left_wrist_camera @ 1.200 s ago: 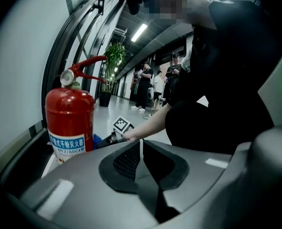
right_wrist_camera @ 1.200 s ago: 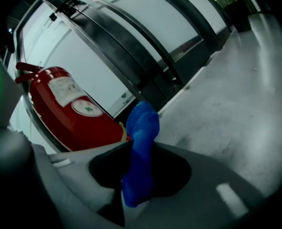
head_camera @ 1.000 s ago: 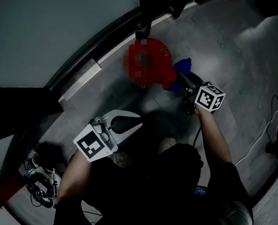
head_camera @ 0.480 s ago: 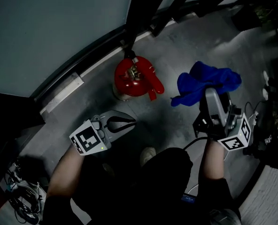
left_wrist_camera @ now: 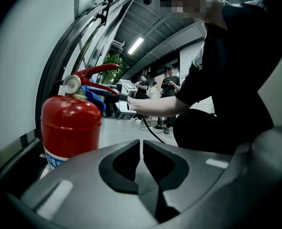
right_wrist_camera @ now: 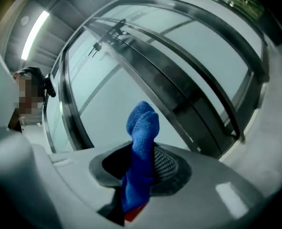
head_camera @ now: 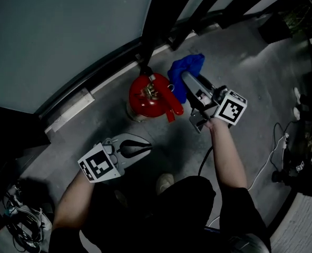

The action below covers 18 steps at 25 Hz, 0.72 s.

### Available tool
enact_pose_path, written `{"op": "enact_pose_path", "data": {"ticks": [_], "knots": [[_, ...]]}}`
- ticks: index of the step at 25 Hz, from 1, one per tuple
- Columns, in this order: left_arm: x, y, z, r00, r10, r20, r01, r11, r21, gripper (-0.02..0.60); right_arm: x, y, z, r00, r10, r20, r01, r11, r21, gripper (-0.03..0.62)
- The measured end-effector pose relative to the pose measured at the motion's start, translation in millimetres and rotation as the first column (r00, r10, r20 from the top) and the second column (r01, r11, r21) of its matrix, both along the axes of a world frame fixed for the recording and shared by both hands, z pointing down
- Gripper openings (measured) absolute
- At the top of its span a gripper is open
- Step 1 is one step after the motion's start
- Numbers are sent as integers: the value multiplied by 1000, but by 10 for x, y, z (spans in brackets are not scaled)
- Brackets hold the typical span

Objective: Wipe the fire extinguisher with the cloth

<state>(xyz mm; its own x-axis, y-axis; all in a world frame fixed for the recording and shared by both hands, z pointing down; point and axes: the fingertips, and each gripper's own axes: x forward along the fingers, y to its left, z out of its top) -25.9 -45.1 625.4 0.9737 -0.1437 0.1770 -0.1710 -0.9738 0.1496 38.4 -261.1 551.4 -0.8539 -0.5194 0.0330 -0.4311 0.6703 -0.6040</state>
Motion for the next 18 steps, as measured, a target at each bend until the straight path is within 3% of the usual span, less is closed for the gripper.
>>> {"op": "enact_pose_path", "data": {"ticks": [4,9,18], "knots": [[-31,-1,0,1000,-18,16,18,1000,-2,29,-204,-145,208,999,-47,22,48,998,-27,107],[-69,30,73,999,-30,44,31,999,-27,29,-343,-292,426,996,-61,-66,60,998,-26,107],[49,11,131,999,-19,51,21,999,-45,29,-390,-389,883,996,-85,-33,82,992,-97,107]]}}
